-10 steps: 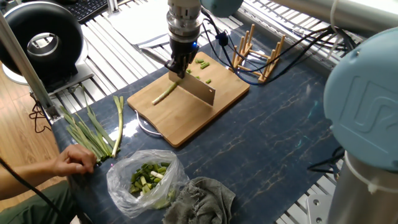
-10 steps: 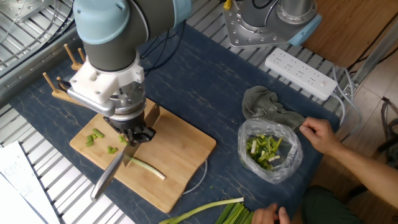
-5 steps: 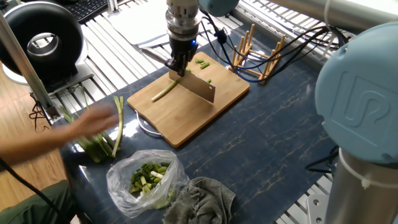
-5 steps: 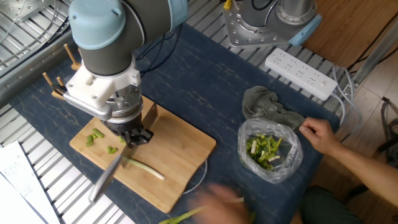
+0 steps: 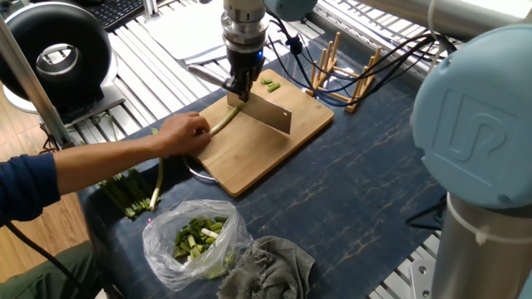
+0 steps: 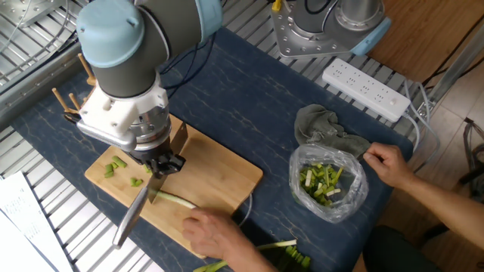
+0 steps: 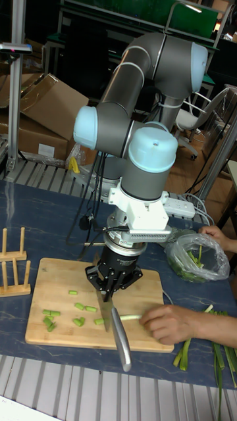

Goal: Chop the scallions

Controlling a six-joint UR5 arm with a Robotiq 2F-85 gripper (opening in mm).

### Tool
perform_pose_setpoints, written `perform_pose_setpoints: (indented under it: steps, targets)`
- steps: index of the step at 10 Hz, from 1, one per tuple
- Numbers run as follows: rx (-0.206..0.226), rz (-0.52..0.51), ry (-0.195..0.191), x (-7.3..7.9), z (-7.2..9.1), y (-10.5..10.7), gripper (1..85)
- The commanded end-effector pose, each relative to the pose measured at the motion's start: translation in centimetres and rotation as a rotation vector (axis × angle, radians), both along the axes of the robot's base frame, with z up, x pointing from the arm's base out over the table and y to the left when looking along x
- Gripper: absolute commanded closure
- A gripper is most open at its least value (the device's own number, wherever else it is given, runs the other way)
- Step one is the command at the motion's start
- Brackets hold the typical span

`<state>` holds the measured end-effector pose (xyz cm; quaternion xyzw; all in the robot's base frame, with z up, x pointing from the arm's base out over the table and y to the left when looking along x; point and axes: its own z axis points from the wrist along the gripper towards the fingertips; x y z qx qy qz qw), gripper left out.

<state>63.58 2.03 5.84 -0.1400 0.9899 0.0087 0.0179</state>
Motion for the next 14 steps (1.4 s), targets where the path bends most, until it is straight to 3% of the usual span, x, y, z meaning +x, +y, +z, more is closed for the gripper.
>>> perform_pose_setpoints:
  steps: [1, 4, 6, 8, 10, 12, 14]
  targets:
    - [0.015, 0.019, 0.032, -0.4, 1.0, -0.4, 84.0]
    - [-0.023, 0.005, 0.053, -1.0, 1.9, -1.9, 84.0]
    - [-0.056, -0.016, 0.075, -2.1, 3.7, -3.0, 84.0]
    - [-0.049, -0.010, 0.086, -2.6, 4.0, -3.3, 84.0]
    - [-0.010, -0.048, 0.096, -3.1, 4.8, -1.8, 84.0]
    - [0.023, -0.075, 0.071, -2.4, 4.8, -0.1, 84.0]
    - [0.004, -0.063, 0.040, -1.5, 3.8, -0.1, 84.0]
